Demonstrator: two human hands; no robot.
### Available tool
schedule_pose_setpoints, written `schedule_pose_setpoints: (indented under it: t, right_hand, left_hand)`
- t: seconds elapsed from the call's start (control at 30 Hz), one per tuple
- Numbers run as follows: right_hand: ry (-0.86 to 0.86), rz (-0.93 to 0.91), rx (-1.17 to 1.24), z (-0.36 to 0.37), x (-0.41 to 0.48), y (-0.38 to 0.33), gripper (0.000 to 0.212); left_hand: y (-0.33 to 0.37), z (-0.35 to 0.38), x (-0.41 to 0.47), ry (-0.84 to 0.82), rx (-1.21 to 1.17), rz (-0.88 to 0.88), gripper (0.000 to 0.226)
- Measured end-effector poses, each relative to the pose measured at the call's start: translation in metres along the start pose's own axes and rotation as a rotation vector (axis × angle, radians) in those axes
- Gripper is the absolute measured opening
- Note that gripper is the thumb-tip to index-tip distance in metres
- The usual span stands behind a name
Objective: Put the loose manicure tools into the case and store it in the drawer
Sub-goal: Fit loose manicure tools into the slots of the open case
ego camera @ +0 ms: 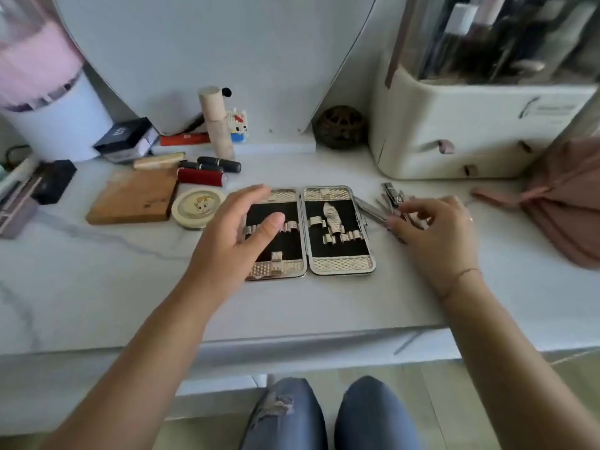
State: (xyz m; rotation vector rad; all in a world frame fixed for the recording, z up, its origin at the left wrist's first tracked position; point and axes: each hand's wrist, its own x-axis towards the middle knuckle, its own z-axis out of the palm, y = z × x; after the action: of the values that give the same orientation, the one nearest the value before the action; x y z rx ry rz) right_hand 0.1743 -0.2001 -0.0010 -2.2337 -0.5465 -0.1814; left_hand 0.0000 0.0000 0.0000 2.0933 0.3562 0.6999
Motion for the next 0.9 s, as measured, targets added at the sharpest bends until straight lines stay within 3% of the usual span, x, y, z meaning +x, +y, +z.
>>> schedule_pose_setpoints:
  t: [0.13,0.33,0.9]
  right_hand:
    - [0.001,0.056,-0.082,-0.0005,-0.0050,-0.0062,0.020]
    - [-0.005,0.112,-0.014,0.0005,-0.0057,-0.0069,0.005]
    - [-0.025,0.127,0.004,0.0035,-0.0046,-0.0065,0.010]
  left_hand:
    - [0.0059,-0.0030,0.0015,0.050,-0.052,-0.079,0.043]
    - [0.0009,-0.0034,0.0034,0.044,-0.120,-0.105,0.039]
    - [0.0026,-0.0029,0.0047,0.024,-0.126,-0.093,0.023]
